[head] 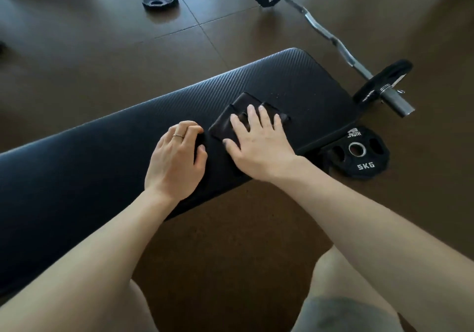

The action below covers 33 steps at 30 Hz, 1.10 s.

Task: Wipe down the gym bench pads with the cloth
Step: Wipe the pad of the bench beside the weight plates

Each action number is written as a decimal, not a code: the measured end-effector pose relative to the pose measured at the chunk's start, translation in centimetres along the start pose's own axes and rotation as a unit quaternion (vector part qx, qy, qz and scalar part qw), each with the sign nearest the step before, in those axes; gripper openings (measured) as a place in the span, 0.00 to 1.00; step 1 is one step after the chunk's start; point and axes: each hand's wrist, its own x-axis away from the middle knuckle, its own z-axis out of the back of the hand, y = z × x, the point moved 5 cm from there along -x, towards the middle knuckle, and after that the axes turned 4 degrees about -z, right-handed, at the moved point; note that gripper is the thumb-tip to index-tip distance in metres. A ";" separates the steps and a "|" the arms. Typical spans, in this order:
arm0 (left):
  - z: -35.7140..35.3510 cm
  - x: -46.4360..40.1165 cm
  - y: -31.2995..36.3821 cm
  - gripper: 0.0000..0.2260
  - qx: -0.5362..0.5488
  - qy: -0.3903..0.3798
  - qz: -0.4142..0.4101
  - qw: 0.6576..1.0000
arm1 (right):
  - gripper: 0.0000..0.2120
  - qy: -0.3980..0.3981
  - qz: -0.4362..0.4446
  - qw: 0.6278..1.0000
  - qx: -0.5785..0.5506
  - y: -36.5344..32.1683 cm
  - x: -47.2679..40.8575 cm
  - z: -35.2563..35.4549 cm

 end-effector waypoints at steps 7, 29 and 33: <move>-0.1 0.0 -0.1 0.13 -0.007 0.008 -0.007 1.000 | 0.31 0.060 -0.021 0.997 0.045 -1.6 -2.0 -1.7; -0.1 0.2 -0.1 0.13 0.009 0.014 -0.013 1.000 | 0.30 0.085 0.000 0.996 -0.019 -1.7 3.3 -2.9; -0.3 0.4 -0.2 0.13 0.016 0.012 -0.012 1.000 | 0.29 0.085 -0.010 0.996 0.000 3.4 2.0 -1.5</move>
